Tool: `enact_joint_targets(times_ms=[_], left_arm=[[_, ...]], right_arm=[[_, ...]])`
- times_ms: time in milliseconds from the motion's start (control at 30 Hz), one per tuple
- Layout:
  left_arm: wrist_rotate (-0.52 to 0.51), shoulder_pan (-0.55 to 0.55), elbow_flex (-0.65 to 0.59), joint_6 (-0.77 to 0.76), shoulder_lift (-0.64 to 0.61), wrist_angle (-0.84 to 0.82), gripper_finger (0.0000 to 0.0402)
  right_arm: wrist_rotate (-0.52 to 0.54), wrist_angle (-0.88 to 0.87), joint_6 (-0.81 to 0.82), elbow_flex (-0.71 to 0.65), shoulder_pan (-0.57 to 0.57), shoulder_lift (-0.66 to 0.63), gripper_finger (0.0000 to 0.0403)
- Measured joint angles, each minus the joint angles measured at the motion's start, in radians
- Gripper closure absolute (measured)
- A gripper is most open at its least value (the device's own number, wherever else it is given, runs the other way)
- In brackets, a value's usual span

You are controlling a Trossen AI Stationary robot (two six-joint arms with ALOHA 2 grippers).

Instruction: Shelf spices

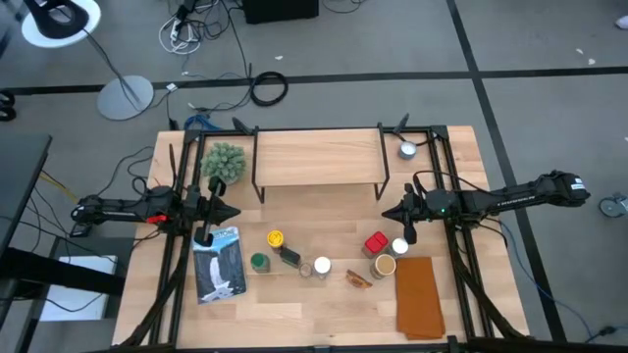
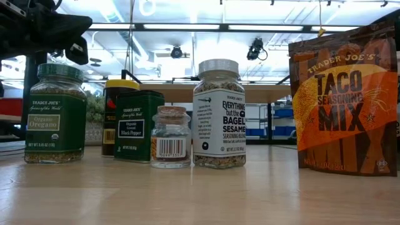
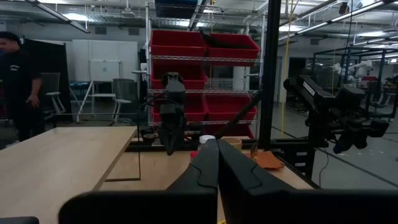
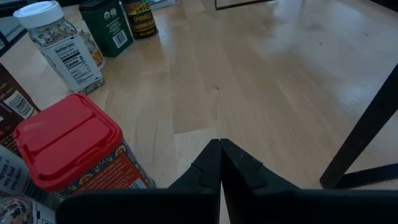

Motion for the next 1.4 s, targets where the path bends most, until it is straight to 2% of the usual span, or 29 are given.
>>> enact_joint_targets(times_ms=[267,667,833,1067,1400], left_arm=[[0.000,0.000,0.000,0.000,0.000,0.000,0.0396],[0.000,0.000,0.000,0.000,0.000,0.000,0.0396],[0.000,0.000,0.000,0.000,0.000,0.000,0.0396],[0.000,0.000,0.000,0.000,0.000,0.000,0.0396],[0.000,0.000,0.000,0.000,0.000,0.000,0.0396]], right_arm=[[-0.016,0.000,-0.002,0.000,0.000,0.000,0.0394],[-0.016,0.000,-0.076,0.000,0.000,0.000,0.0394],[0.019,0.001,-0.177,0.000,-0.001,0.000,0.0394],[0.020,0.001,-0.182,0.000,-0.001,0.000,0.0394],[0.020,0.124,-0.175,0.000,-0.001,0.000,0.0394]])
